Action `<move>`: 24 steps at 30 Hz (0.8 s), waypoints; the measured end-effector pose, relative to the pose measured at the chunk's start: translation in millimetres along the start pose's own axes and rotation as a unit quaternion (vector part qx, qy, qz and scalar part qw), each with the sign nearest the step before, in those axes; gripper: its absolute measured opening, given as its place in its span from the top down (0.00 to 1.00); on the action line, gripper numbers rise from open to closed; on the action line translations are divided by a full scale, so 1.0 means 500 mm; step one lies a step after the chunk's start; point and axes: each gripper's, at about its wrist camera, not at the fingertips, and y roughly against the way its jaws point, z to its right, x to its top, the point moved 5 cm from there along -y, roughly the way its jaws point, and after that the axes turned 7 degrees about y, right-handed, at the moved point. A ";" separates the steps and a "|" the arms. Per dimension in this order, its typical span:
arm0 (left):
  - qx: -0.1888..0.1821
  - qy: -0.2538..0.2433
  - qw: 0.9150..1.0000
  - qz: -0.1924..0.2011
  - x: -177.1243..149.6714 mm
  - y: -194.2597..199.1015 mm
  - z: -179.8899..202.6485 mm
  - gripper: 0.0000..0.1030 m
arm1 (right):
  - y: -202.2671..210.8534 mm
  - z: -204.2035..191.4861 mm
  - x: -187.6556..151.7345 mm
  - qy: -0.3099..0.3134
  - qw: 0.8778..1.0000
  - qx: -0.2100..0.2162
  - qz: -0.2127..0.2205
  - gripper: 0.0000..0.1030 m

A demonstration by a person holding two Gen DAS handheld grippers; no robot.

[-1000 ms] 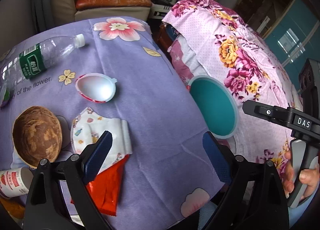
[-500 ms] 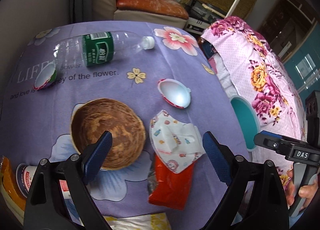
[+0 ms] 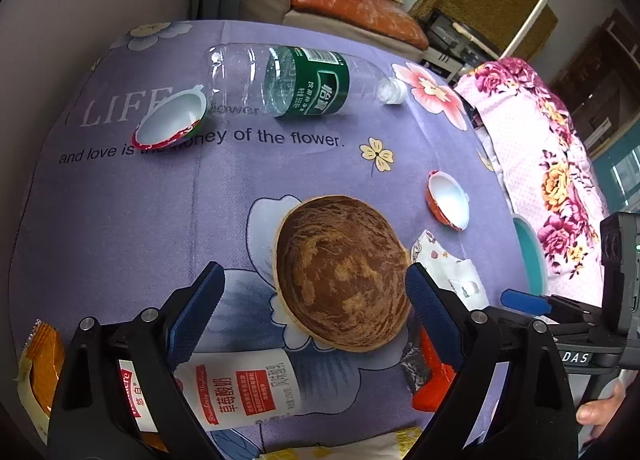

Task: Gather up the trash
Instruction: 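Withdraw both open tools from the bin back over the table, then grasp the white face mask with the right tool while the left tool grasps the coconut shell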

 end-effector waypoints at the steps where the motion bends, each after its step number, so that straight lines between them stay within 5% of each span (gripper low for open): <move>1: 0.000 0.002 1.000 -0.001 0.000 -0.002 -0.003 0.11 | -0.012 -0.009 0.004 0.004 1.000 -0.002 -0.004 0.27; 10: 0.001 0.004 1.000 -0.017 0.003 -0.021 -0.019 0.11 | -0.059 -0.043 0.017 0.036 0.998 -0.047 0.002 0.28; 12: 0.002 0.001 1.000 -0.021 0.004 -0.027 -0.018 0.11 | -0.065 -0.051 0.021 0.046 0.997 -0.056 0.007 0.49; 18: 0.003 -0.001 1.000 -0.031 0.001 -0.045 -0.010 0.11 | -0.052 -0.054 0.027 0.066 0.995 -0.064 0.025 0.90; 22: 0.010 -0.014 0.999 -0.033 0.000 -0.054 0.000 0.13 | -0.024 -0.045 0.034 0.066 0.996 -0.042 0.040 0.95; 24: 0.019 -0.030 0.999 -0.032 -0.001 -0.060 0.012 0.27 | -0.011 -0.042 0.039 0.063 0.996 -0.037 0.049 0.95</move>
